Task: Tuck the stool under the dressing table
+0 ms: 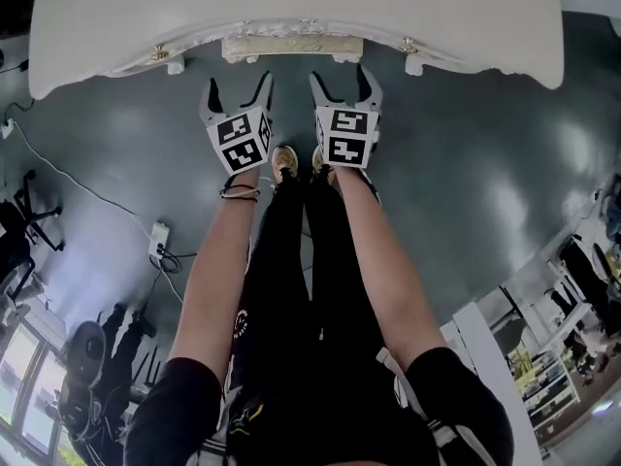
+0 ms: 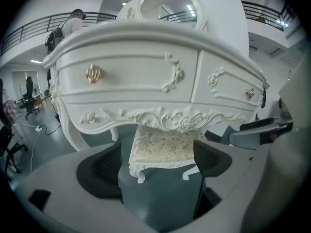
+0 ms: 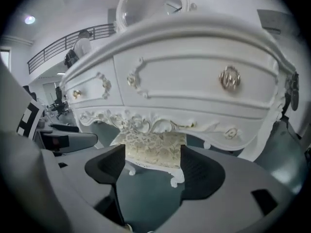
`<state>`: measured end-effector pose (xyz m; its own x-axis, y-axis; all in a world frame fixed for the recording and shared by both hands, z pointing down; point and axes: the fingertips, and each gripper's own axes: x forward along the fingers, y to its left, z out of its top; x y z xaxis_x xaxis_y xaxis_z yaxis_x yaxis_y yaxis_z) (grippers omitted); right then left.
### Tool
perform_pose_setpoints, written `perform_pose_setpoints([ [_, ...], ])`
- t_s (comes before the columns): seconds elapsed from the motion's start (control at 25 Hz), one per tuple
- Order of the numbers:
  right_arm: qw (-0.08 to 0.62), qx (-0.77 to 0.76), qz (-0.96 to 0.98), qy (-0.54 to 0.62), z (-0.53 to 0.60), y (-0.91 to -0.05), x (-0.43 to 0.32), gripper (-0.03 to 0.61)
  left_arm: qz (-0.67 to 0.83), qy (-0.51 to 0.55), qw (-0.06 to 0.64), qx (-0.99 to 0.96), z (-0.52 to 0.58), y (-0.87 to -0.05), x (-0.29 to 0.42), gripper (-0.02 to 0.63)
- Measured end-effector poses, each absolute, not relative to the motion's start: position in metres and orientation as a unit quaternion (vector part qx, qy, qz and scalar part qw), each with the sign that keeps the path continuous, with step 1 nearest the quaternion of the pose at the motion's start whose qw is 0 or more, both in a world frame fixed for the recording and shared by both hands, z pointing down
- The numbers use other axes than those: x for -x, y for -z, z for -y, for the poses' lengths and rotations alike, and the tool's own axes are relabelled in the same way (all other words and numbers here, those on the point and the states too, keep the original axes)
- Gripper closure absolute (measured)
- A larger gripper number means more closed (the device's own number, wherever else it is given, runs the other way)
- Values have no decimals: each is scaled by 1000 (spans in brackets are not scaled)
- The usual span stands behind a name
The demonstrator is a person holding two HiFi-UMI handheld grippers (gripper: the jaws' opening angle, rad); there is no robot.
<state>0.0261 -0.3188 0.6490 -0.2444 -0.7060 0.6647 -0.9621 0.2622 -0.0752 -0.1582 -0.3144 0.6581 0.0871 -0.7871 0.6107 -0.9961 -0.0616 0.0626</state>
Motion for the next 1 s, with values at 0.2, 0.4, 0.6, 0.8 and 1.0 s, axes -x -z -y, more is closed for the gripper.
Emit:
perform_pose_setpoints([
  [0.2,223,-559,774,-198,312,-519,-22,208,622,-184,195,-736,304,-530,146,130],
  [0.4,186,-537,810,-144,313,-379,-12,215,593,-150,145,-778,305,-397,130,130],
  [0.6,140,-525,836,-75,299,-247,-3,222,562,-111,94,-814,293,-268,123,137],
  [0.8,98,-525,845,-18,287,-151,-2,225,549,-71,34,-832,281,-166,124,143],
  [1.0,78,-516,853,33,272,-93,5,227,542,-47,-13,-839,267,-104,124,154],
])
